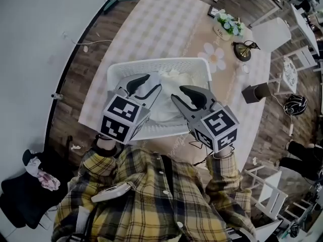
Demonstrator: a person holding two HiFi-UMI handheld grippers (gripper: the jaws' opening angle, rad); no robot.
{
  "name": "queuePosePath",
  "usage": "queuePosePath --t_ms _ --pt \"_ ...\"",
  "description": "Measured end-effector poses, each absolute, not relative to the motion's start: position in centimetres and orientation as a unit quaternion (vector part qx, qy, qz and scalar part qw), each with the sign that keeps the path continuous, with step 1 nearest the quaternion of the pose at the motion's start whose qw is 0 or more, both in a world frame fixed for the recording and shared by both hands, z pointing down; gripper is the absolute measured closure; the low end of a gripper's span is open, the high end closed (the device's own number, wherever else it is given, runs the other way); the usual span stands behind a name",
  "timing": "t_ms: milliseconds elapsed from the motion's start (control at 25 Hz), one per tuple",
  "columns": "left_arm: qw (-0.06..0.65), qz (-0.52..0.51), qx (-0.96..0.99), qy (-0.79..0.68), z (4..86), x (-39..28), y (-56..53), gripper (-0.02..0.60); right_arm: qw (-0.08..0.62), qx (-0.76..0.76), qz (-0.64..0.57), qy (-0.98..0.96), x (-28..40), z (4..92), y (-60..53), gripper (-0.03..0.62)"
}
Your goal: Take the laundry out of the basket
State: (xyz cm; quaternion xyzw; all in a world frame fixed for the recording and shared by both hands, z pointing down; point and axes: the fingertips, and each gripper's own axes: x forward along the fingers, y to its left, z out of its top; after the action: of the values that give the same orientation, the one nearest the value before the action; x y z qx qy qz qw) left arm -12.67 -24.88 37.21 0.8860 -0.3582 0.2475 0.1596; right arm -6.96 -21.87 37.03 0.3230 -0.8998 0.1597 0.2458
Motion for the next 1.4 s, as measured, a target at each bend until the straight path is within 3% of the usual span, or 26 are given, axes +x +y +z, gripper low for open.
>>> queuePosePath --t_ms 160,360,520,880,1400 --pt "0.175 0.295 0.873 -0.346 40.0 -12.7 -25.0 0.334 0.278 0.294 0.163 -0.900 -7.4 38.8 -21.3 0.370" --pt "0.204 0.314 0.867 -0.329 42.1 -12.0 -25.7 0.251 0.319 0.266 0.153 -0.897 -7.6 40.2 -21.7 0.353" --pt "0.237 0.323 0.857 -0.325 43.7 -11.9 -26.1 0.186 0.336 0.244 0.160 -0.895 -8.2 41.6 -21.5 0.297" --pt "0.294 0.352 0.826 -0.327 46.8 -9.7 -32.6 0.163 0.417 0.181 0.167 -0.875 -7.4 44.9 -26.3 0.233" --pt "0.320 0.413 0.788 -0.326 53.3 -10.7 -32.1 0.161 0.506 0.163 0.152 -0.833 -6.5 52.3 -26.4 0.215"
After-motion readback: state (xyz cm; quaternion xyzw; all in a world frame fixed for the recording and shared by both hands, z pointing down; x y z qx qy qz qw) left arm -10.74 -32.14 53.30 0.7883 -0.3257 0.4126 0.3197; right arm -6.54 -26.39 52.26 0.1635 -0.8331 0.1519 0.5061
